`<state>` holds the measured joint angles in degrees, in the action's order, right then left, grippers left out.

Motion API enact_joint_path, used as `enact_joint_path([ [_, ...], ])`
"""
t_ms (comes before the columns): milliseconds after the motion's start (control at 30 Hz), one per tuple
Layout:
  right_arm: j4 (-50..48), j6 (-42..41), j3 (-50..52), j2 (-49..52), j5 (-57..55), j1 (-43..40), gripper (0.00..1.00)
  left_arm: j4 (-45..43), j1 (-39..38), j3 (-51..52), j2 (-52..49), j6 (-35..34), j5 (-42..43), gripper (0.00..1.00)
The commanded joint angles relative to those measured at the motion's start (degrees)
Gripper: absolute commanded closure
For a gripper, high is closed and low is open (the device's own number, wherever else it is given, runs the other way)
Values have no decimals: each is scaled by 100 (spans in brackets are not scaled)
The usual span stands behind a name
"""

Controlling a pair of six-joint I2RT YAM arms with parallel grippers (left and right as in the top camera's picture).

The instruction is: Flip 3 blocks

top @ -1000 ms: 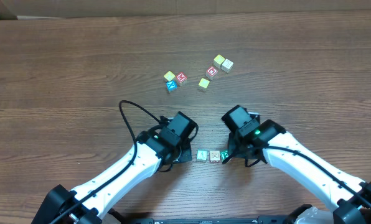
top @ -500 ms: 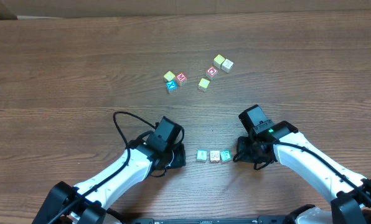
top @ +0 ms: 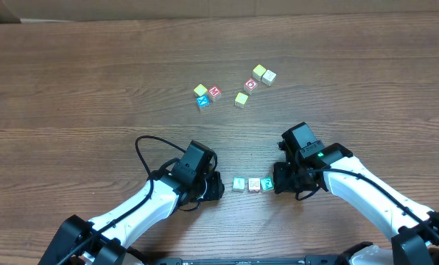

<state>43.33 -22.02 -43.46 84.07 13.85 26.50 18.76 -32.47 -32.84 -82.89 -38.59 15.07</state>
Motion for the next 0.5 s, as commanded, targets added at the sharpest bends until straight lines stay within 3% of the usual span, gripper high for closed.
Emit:
enact_joint_path([
  [0,-72,9,55,28,170,-26,96,-22,31,87,50,17,153,80],
  [467,-721,-326,275,125,197,-26,96,-15,31,87,48,-44,264,81],
])
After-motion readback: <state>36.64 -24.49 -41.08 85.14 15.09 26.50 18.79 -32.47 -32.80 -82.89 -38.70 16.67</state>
